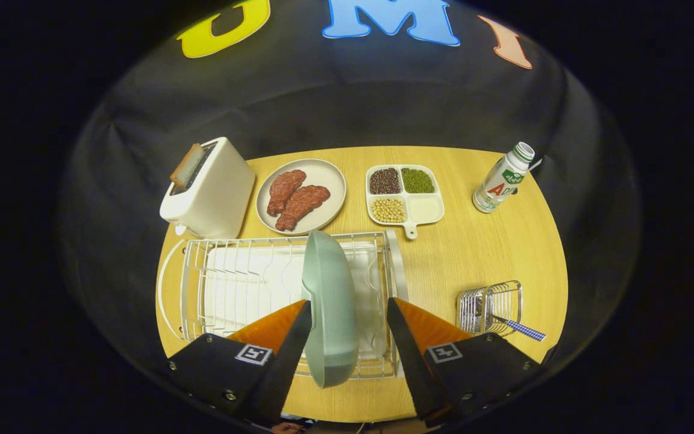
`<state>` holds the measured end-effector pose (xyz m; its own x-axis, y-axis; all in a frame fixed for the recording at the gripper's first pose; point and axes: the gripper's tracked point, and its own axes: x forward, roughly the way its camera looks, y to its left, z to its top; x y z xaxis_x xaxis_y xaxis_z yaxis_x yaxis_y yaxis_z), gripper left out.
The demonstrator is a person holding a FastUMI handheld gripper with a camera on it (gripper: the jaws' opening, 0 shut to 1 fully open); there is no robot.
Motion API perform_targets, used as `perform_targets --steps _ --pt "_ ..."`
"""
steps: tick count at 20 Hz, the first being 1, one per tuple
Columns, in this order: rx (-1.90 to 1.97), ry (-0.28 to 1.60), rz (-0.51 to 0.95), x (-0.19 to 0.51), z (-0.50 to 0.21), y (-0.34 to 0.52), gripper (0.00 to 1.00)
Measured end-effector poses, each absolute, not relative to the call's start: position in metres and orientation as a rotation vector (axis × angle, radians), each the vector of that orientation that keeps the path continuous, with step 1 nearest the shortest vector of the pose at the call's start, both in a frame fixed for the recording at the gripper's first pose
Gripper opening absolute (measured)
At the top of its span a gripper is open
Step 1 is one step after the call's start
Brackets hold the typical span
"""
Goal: Take the plate from the dish rack, then take the spoon from the basket and place it into the plate.
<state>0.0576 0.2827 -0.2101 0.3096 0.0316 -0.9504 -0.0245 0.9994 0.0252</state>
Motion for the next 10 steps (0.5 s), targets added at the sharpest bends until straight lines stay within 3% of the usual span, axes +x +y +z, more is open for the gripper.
perform_targets --steps 3,5,7,10 --pt "-0.106 1.226 -0.048 0.060 -0.216 0.266 0.63" --pt "-0.126 1.237 -0.101 0.058 -0.213 0.267 0.35" --pt "-0.134 1.226 -0.145 0.062 -0.215 0.272 0.22" --pt "-0.223 1.208 -0.156 0.059 -0.211 0.280 0.17"
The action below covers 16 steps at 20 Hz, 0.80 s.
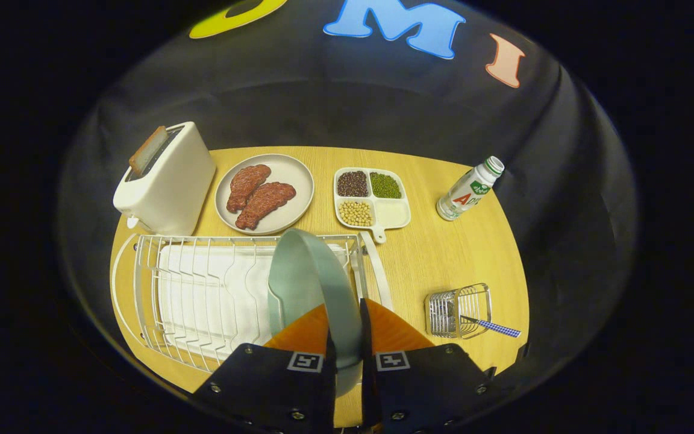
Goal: Take the plate from the dish rack, then take the spoon from the basket and place it into the plate.
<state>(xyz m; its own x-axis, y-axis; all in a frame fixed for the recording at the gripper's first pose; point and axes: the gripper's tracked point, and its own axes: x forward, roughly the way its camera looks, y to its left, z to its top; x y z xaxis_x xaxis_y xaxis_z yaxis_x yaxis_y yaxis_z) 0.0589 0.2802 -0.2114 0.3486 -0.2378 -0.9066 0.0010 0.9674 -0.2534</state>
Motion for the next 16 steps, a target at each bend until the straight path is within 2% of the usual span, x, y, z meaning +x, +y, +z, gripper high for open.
perform_targets --steps 12,16 --pt "-0.508 1.056 -0.302 0.078 -0.164 0.295 0.17" --pt "-0.496 1.005 -0.269 0.086 -0.145 0.308 0.17"
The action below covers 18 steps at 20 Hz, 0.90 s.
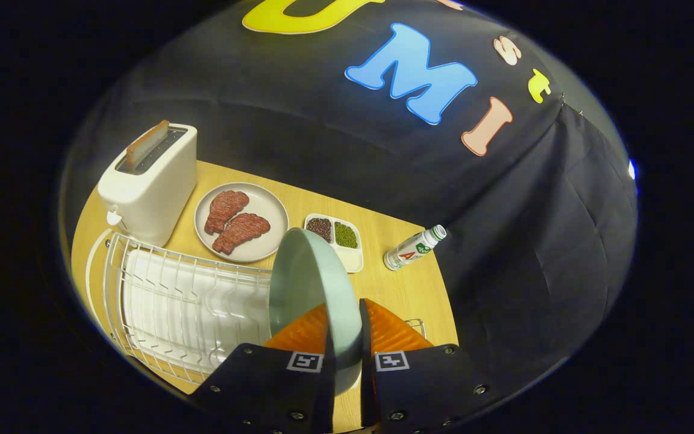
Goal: Take the plate from the dish rack, then take the spoon from the basket and place it into the plate.
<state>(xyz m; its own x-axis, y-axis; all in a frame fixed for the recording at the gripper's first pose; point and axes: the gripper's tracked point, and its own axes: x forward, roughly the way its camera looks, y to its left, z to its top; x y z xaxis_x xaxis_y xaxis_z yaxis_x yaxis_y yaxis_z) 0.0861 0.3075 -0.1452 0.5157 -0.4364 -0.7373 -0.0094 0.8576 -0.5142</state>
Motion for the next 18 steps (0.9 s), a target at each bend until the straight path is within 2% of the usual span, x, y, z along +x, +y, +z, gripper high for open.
perform_targets --steps 7,18 --pt "-0.285 1.070 -0.114 0.065 -0.124 0.290 0.17" --pt "-0.009 1.099 0.034 0.007 -0.093 0.187 0.17"
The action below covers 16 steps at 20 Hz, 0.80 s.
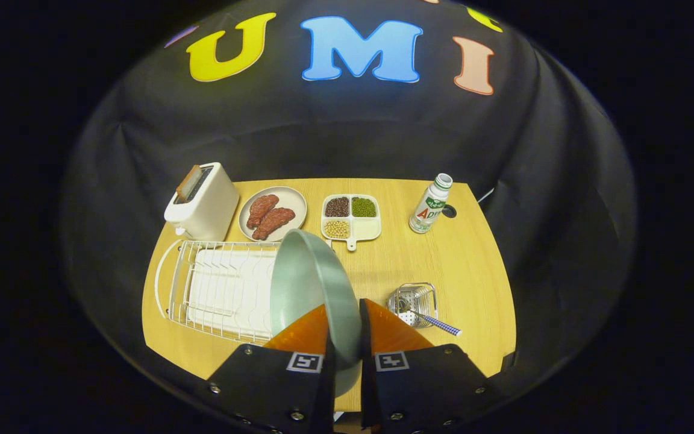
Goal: Take the plate from the dish rack, then take the spoon from the basket and place it into the plate.
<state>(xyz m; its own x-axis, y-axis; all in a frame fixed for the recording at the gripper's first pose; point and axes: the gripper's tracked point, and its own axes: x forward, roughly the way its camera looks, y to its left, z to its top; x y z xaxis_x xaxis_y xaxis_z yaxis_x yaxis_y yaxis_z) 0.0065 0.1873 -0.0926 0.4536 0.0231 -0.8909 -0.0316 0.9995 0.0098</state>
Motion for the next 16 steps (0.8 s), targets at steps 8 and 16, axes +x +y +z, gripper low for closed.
perform_targets --steps 8,16 --pt "0.302 1.072 0.186 -0.057 -0.129 0.162 0.17" --pt "0.521 1.119 0.265 -0.117 -0.177 0.152 0.17"
